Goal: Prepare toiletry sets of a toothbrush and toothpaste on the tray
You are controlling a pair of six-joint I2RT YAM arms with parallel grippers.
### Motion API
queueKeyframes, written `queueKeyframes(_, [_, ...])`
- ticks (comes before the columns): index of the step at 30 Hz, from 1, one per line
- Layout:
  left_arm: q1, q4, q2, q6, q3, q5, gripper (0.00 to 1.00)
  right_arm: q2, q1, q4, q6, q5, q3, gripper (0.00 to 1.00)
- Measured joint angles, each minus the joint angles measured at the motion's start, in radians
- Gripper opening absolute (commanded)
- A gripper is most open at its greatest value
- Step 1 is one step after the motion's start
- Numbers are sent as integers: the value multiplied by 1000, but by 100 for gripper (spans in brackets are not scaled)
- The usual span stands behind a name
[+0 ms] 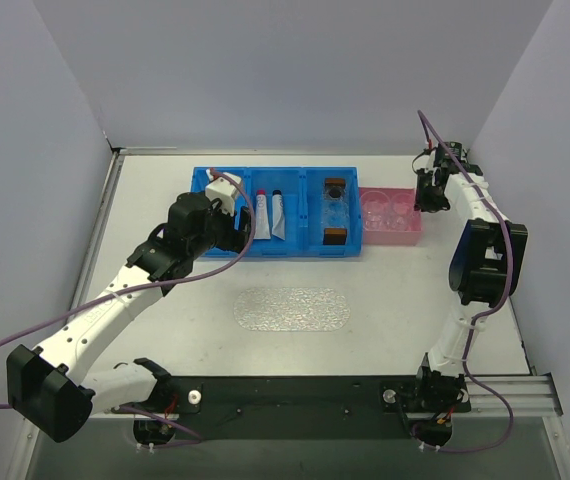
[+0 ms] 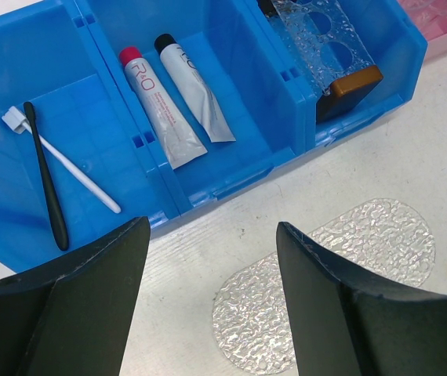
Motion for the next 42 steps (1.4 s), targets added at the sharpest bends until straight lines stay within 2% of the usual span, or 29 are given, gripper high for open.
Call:
queueKeyframes(7, [0,0,0,0,0,0,76,0,1,0,-1,5,0,0])
queueKeyframes(19, [0,0,3,0,0,4,76,-7,1,-13,19,38,0,0])
queueKeyframes(32, [0,0,3,0,0,8,76,-137,1,-43,32,84,0,0])
queueKeyframes(42, [0,0,3,0,0,8,76,-141,1,-50,33,93,-2,0])
